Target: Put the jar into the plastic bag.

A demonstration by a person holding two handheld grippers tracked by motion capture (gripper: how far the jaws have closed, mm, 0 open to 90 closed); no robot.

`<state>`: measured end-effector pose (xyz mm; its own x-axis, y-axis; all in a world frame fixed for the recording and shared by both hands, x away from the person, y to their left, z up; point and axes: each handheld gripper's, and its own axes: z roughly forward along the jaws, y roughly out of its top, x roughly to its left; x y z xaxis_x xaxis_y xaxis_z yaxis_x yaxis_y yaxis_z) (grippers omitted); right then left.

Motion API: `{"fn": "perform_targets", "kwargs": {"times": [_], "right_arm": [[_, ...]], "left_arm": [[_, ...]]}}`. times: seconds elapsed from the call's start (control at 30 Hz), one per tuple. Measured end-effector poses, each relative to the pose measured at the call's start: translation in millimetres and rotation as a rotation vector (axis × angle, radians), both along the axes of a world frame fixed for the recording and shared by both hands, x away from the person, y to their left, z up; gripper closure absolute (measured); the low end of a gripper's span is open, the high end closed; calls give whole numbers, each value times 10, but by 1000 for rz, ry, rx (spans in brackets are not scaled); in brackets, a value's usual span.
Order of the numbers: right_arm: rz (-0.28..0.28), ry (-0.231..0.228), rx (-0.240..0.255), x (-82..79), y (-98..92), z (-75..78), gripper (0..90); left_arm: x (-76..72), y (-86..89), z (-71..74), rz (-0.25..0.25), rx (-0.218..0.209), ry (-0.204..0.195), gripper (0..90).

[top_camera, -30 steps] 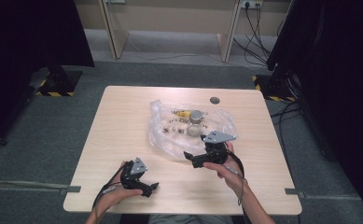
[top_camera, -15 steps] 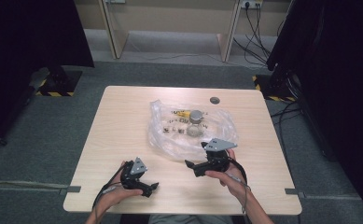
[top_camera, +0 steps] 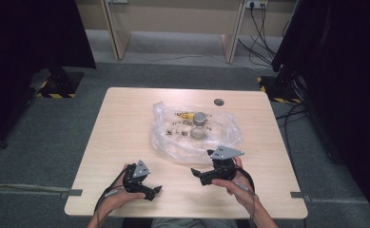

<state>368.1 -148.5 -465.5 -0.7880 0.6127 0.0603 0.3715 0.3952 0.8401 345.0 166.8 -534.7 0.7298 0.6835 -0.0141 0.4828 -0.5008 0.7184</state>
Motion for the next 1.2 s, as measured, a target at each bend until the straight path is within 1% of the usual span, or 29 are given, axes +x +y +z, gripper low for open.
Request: {"fn": "perform_targets", "kwargs": {"times": [0.3,0.87,1.2], "right_arm": [[-3,9,-12,-39,-23,-58,46],[-15,23,-25,-129,-140,-143,46],[-27,46,-35,-162,-209,-236,46]], "left_arm": [[0,0,0,0,0,0,4],[0,0,0,0,0,0,4],[0,0,0,0,0,0,4]]}}
